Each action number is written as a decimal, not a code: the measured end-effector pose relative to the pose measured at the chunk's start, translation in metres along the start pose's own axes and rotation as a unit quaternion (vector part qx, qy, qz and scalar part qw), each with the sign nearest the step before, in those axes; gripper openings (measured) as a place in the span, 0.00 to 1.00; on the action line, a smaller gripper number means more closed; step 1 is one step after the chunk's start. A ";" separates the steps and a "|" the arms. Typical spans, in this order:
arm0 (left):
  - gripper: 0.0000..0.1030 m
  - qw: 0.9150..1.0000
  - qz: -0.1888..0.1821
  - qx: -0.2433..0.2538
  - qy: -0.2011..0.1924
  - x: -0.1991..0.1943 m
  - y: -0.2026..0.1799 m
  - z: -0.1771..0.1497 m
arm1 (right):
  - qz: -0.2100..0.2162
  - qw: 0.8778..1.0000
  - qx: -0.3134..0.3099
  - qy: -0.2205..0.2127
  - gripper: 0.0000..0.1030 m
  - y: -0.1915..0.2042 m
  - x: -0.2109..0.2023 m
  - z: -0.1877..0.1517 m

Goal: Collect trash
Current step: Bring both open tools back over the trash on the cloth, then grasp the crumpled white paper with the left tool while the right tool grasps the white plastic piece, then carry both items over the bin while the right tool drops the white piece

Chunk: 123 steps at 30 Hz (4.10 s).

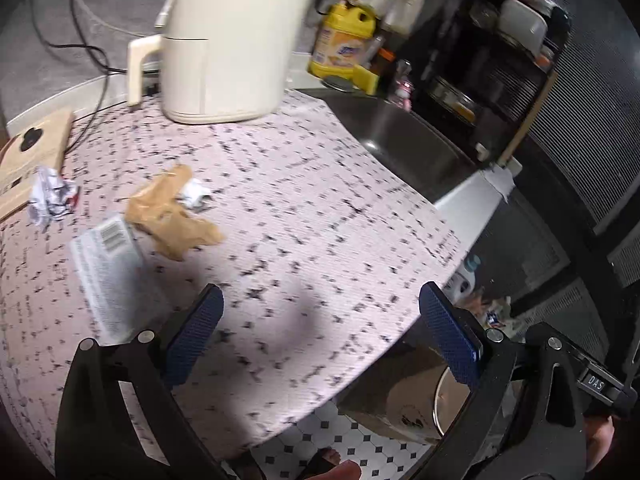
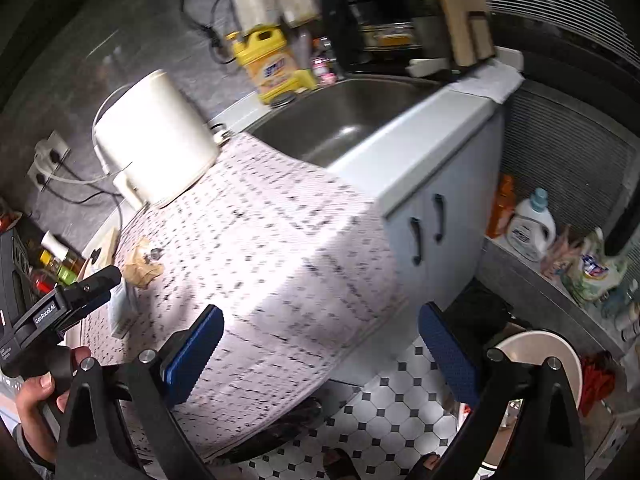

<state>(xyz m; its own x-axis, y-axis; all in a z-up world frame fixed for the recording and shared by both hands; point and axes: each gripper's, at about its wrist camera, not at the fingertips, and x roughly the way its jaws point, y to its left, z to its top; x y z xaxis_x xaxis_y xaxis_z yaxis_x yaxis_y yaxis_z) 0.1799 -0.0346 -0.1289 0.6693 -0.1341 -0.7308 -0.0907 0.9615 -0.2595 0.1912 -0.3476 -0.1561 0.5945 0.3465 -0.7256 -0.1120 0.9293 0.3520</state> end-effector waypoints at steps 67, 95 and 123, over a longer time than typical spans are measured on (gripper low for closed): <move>0.35 0.985 0.087 -0.152 -0.012 0.011 0.272 0.050 | 0.099 0.978 -0.143 0.112 0.24 0.275 0.236 0.049; 0.35 0.999 -0.014 -0.034 -0.037 -0.007 0.071 0.050 | 0.049 0.996 -0.066 0.023 0.24 0.101 0.068 0.052; 0.35 0.969 -0.174 0.149 0.091 0.074 -0.192 -0.036 | -0.118 0.984 0.133 -0.021 0.27 -0.174 -0.083 -0.043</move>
<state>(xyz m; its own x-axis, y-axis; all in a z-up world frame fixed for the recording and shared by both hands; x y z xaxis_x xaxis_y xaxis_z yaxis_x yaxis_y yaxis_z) 0.2198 -0.2375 -0.1560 0.4776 -0.4774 -0.7375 0.3536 0.8729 -0.3361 0.1270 -0.5324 -0.1820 0.6126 0.1136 -0.7822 0.2422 0.9150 0.3226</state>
